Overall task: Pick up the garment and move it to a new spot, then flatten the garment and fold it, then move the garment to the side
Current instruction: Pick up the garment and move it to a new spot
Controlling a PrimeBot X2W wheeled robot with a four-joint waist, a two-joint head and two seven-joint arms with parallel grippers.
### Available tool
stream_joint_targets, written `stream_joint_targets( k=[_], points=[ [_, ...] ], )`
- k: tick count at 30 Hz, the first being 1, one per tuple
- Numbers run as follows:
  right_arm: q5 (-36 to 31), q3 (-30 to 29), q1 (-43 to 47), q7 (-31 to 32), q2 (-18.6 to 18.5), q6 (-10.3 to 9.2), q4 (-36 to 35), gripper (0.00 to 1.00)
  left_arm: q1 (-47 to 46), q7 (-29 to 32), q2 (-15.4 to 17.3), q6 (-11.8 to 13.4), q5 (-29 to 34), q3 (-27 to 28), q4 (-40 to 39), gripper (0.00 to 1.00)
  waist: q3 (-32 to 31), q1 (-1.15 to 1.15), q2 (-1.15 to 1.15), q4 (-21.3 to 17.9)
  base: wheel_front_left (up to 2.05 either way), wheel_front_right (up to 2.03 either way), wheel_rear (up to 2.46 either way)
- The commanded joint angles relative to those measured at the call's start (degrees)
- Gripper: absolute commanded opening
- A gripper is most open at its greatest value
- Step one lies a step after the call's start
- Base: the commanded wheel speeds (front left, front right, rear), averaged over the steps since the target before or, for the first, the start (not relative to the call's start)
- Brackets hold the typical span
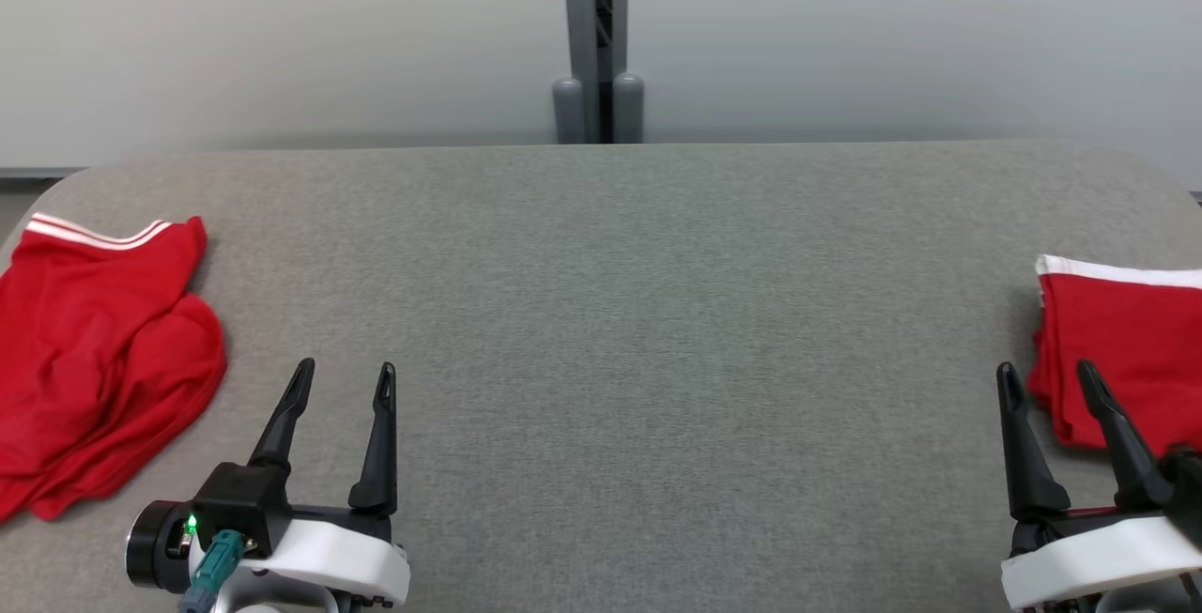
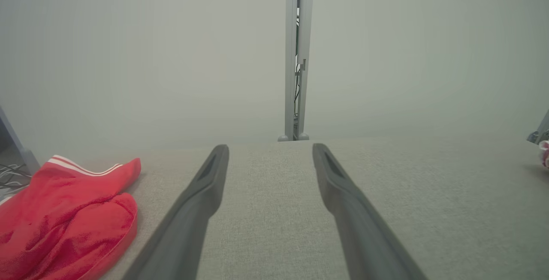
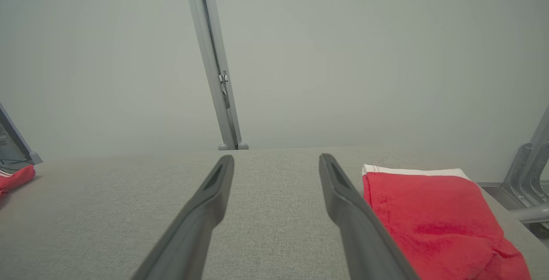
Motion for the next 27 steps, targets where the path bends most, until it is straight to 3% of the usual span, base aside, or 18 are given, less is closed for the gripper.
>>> stream_joint_targets(
  k=[1, 18, 27],
  points=[
    [-0.31, 0.12, 0.3, 0.24, 0.03, 0.01, -0.49, 1.0, -0.95, -0.51, 0.25, -0.01, -0.42, 0.36, 0.16, 1.0, 0.05, 0.0, 0.0, 1.42, 0.0, 0.0, 0.0],
    [0.43, 4.83, -1.0, 0.97, 0.1, 0.01, -1.25, 1.0, 0.0, -1.89, -0.94, 1.19, -1.41, 1.93, 0.04, 1.0, 0.08, 0.0, 0.0, 18.67, 0.0, 0.0, 0.0],
    [0.76, 6.0, -1.19, 0.69, 0.16, 0.01, -0.48, 1.0, 0.92, -2.15, -0.79, 1.34, -1.86, 2.92, -0.26, 1.0, -0.27, 0.0, 0.0, 22.76, 0.0, 0.0, 0.0]
  ],
)
